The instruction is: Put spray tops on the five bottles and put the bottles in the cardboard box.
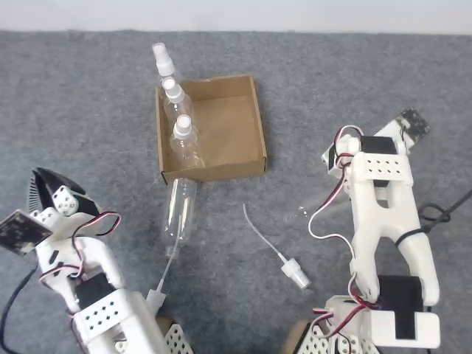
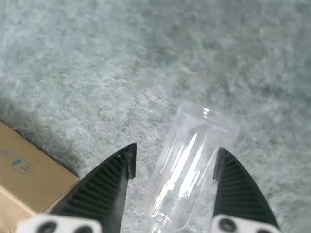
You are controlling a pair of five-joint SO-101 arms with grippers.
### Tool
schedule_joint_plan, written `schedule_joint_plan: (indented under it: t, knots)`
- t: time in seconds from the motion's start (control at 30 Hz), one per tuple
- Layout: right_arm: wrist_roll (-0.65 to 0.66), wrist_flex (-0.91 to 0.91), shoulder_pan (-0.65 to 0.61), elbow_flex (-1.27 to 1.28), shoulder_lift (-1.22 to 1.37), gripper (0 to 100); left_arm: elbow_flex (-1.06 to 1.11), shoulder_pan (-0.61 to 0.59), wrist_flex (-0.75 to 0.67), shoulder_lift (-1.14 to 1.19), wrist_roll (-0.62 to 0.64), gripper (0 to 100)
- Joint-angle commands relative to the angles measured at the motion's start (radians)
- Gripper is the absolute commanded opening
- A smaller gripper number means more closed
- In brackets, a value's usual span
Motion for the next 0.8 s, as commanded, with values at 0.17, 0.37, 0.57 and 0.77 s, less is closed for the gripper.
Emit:
schedule_joint_plan:
  t: [0.17,0.37,0.57,0.77]
  knots:
    - [0.186,0.016,-0.007,-0.098,-0.070,20.9,-0.013,-0.002,0.002,-0.012,-0.008,1]
    - [0.308,0.016,-0.008,-0.098,-0.070,20.9,-0.013,0.000,0.002,-0.012,-0.008,1]
    - [0.322,0.018,-0.004,-0.097,-0.116,20.9,-0.013,0.002,0.000,-0.012,-0.008,1]
    - [0.322,0.018,-0.007,-0.091,-0.248,20.9,-0.013,0.002,0.000,-0.012,-0.008,1]
